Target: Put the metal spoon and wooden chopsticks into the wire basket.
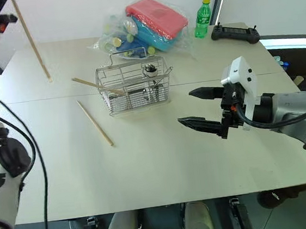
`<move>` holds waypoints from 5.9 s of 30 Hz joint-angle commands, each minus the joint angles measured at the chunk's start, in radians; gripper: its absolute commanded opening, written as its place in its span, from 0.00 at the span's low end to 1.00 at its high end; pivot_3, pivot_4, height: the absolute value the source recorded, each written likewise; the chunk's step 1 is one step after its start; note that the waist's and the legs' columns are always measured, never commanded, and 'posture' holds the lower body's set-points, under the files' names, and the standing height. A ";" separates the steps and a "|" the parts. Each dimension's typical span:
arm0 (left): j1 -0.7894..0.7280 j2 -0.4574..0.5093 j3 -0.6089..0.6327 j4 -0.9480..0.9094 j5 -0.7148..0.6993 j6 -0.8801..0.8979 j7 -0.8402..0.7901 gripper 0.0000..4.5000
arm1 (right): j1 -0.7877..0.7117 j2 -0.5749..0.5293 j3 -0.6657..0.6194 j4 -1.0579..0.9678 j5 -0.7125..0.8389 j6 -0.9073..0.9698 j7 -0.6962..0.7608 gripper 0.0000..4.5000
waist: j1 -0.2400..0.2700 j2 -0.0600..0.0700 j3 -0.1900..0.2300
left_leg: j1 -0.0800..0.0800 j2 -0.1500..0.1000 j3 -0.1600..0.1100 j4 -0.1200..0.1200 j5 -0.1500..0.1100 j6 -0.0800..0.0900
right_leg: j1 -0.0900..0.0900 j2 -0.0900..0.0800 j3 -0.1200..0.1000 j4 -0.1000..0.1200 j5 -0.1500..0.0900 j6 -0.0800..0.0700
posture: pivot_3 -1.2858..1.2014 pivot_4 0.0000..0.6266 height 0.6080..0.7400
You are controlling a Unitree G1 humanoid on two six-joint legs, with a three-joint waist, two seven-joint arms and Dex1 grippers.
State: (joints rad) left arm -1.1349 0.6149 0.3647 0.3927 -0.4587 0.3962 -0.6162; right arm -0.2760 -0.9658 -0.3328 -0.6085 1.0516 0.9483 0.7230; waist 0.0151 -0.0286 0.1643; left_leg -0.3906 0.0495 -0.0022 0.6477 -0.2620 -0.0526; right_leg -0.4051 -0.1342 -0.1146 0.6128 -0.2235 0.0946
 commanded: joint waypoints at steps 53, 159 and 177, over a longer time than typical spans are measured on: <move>-0.139 0.050 -0.117 0.049 0.047 0.733 0.485 0.99 | 0.047 -0.009 -0.063 -0.024 0.101 -0.044 -0.149 1.00 | 0.001 -0.001 0.000 | -0.001 0.000 -0.001 0.000 0.000 0.001 | 0.000 0.001 0.000 -0.002 -0.003 0.004 | 0.52 0.24 0.53; -0.010 -0.302 -0.103 -0.206 -0.056 0.049 0.204 0.01 | 0.202 0.012 -0.136 -0.125 0.271 -0.073 -0.352 1.00 | 0.027 -0.001 0.000 | -0.003 0.000 0.000 0.000 -0.001 0.002 | 0.003 0.001 -0.001 -0.012 0.002 0.002 | 0.52 0.24 0.53; 0.036 -0.296 -0.082 -0.300 -0.136 0.155 0.233 0.98 | 0.175 0.005 -0.112 -0.087 0.246 -0.089 -0.332 1.00 | 0.026 -0.001 0.000 | -0.003 0.000 0.000 0.001 -0.001 0.002 | 0.003 0.001 -0.001 -0.012 0.002 0.001 | 0.52 0.24 0.53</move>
State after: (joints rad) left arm -1.0820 0.3065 0.2616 0.1364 -0.5778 0.5470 -0.3887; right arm -0.0849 -0.9566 -0.4347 -0.6957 1.3002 0.8839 0.3833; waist 0.0409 -0.0300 0.1645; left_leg -0.3938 0.0493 -0.0026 0.6483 -0.2631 -0.0503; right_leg -0.4023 -0.1327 -0.1152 0.6008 -0.2212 0.0958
